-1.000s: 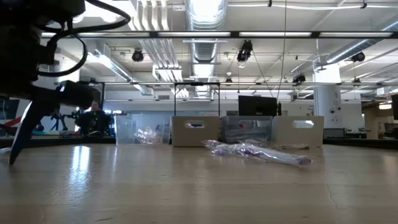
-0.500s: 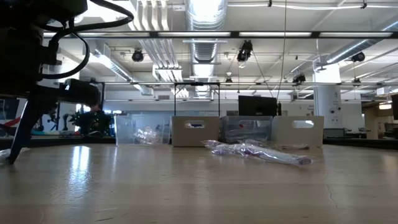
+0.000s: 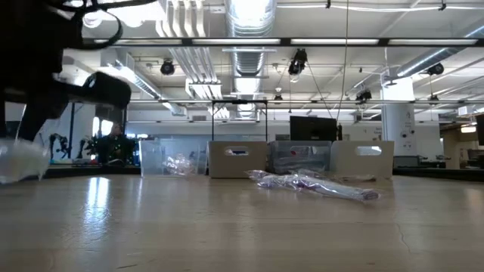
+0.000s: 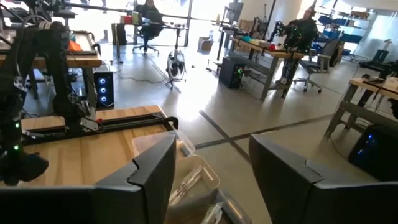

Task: Pick & Place Toothbrushes
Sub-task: Put the green toothbrush into the white bin

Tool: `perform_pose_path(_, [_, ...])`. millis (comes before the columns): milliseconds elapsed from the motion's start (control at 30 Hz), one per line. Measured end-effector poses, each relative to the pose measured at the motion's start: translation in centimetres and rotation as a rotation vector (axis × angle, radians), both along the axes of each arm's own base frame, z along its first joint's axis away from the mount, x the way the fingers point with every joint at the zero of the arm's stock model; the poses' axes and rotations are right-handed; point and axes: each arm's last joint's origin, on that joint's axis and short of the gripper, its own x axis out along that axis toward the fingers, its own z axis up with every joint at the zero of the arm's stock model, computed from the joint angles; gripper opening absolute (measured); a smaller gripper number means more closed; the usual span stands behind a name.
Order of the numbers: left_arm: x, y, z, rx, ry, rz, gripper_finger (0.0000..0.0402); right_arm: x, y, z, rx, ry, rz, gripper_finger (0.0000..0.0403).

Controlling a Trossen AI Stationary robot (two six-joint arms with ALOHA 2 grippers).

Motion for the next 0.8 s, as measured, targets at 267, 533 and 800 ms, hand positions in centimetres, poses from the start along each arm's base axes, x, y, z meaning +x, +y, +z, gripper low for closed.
perform_pose_path(267, [-0.7, 0.7, 3.0, -0.058, -0.102, 0.085, 0.0013, 0.0, 0.0, 0.0, 0.0, 0.0, 0.0, 0.018])
perform_pose_path(533, [0.1, 2.6, 6.9, -0.149, -0.395, 0.252, 0.0013, 0.0, 0.0, -0.1, 0.002, 0.008, 0.002, 0.0164])
perform_pose_path(800, [2.6, 6.1, 10.7, -0.278, -0.765, 0.442, 0.0013, 0.0, 0.0, -0.1, 0.026, -0.004, 0.008, 0.0143])
